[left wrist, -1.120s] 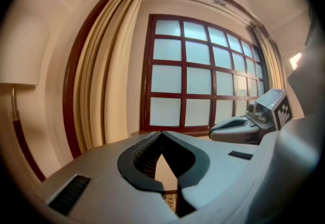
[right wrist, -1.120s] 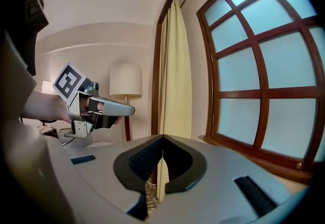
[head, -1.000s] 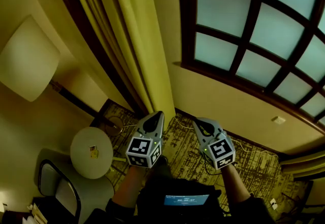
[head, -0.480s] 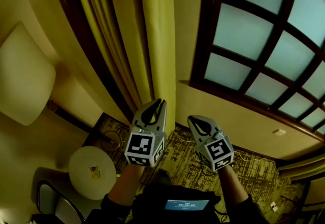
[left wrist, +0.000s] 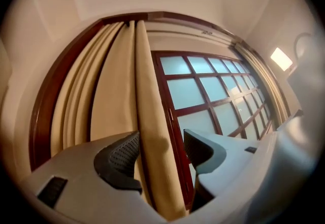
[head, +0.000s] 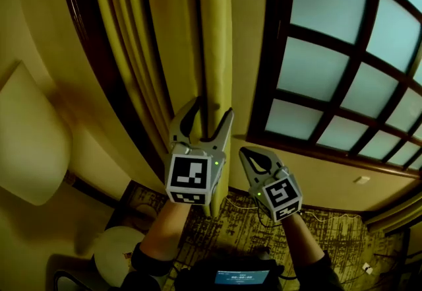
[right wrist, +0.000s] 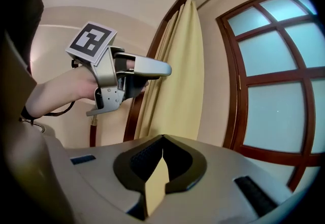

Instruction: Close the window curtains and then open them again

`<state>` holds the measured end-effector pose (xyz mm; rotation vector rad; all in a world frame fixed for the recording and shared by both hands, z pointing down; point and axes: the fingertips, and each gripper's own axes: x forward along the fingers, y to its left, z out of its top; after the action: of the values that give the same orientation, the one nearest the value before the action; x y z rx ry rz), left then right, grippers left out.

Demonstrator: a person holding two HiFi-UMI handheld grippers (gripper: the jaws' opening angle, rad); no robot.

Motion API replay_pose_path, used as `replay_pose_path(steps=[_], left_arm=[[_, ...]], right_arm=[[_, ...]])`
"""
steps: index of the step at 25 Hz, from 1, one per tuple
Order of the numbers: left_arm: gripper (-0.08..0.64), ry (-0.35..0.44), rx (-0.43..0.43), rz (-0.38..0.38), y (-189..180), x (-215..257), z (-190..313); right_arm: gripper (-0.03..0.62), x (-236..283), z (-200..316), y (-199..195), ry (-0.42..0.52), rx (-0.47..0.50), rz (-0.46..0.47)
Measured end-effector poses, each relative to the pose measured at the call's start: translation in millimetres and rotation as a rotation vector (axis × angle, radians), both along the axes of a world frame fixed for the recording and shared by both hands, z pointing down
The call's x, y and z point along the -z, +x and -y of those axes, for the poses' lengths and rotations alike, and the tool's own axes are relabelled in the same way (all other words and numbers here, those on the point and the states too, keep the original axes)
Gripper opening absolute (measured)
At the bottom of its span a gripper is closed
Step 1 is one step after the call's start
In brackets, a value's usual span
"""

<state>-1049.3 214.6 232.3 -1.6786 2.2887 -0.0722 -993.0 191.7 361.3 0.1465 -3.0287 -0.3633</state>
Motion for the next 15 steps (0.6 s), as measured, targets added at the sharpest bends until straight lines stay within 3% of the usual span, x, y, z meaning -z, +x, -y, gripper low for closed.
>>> replay_pose_path(steps=[9,15], left_arm=[[0.278,0.024,-0.014,0.04,-17.7,58.4,45.6],[0.325,0.01,0.003,0.046,-35.3,89.5,79.6]], right_arm=[[0.008,47.6,32.3,-24.4,0.065,-0.043,0.044],[0.008,72.6,47.7,-29.6,0.066,-0.075,0.083]])
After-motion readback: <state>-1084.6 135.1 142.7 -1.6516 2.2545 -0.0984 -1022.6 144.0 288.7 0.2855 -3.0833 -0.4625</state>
